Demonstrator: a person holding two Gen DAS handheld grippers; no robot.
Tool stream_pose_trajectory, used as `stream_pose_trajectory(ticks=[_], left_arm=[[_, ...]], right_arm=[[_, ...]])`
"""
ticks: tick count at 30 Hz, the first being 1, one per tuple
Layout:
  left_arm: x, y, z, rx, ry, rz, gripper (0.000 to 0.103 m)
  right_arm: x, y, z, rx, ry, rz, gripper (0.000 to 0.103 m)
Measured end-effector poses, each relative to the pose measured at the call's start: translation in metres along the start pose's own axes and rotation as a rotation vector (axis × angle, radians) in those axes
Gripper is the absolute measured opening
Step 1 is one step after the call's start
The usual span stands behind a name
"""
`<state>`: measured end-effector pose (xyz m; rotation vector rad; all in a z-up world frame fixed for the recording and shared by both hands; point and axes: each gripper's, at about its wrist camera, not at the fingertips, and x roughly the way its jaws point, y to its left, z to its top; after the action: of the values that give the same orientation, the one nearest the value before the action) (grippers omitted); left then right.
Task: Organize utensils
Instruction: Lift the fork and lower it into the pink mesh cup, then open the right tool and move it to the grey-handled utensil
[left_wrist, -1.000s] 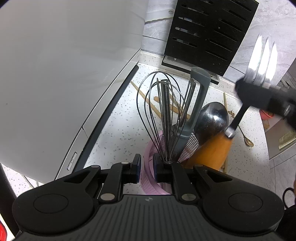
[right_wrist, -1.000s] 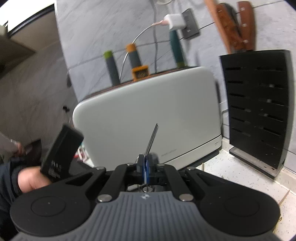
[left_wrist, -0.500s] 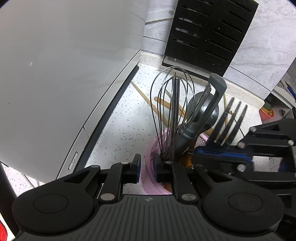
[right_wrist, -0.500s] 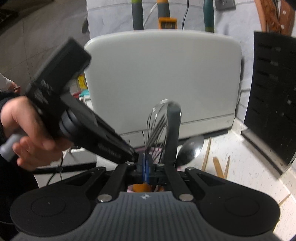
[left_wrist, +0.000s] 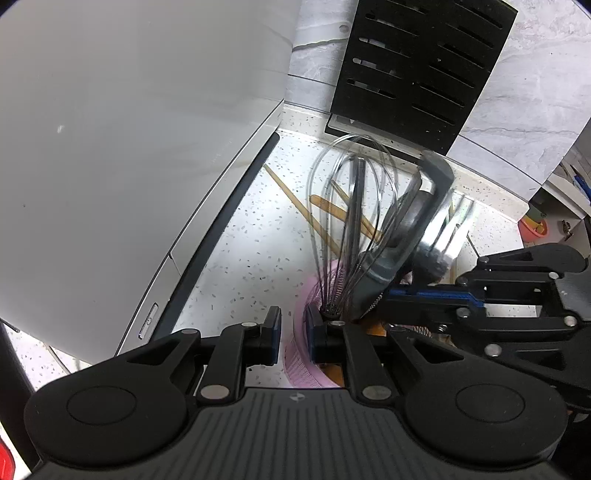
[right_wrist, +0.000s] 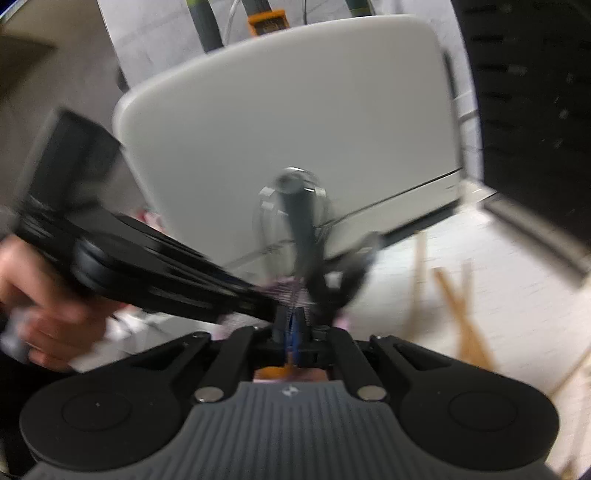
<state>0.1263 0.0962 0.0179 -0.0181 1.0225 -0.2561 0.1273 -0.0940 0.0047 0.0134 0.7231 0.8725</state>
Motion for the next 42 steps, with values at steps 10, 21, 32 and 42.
stream_pose_trajectory(ticks=[10,21,32,42], left_arm=[[0.002,-0.007,-0.002,0.021,0.014,-0.007,0.013],[0.001,-0.004,-0.003,0.02,0.013,-0.014,0.02],[0.003,-0.006,-0.003,0.022,0.016,-0.003,0.02],[0.002,-0.006,-0.003,0.019,0.012,-0.004,0.02]], right_arm=[[0.013,0.028,-0.011,-0.15,-0.049,-0.074,0.0],[-0.001,0.023,-0.006,-0.162,-0.021,-0.032,0.026],[-0.028,0.01,-0.005,-0.119,-0.052,-0.025,0.03],[-0.036,-0.002,-0.022,-0.09,0.017,-0.047,0.036]])
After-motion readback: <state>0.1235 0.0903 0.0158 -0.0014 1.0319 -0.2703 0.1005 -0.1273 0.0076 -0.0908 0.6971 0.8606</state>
